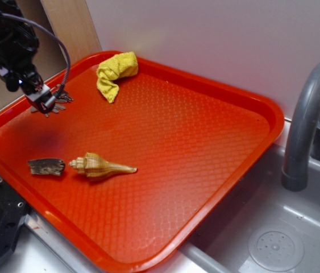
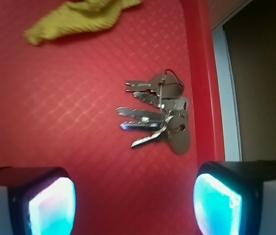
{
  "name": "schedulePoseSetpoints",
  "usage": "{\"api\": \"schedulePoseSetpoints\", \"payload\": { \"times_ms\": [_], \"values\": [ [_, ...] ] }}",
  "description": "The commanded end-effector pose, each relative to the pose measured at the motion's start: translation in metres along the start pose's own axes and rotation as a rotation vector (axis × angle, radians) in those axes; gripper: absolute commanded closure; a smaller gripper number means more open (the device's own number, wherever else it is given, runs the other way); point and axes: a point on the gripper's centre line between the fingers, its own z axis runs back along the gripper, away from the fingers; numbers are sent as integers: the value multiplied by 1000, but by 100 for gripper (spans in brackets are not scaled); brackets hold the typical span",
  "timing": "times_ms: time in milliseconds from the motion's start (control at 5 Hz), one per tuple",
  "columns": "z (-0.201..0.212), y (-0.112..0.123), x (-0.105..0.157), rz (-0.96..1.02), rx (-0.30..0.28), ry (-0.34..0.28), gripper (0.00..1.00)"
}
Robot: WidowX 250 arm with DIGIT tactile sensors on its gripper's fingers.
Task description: Grab the silver keys.
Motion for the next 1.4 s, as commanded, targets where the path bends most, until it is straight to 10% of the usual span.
{"api": "schedulePoseSetpoints", "payload": {
  "times_ms": [0, 1200],
  "values": [
    [-17, 54, 23, 68, -68, -5, 0],
    [-43, 53, 45, 54, 20, 92, 0]
  ]
}}
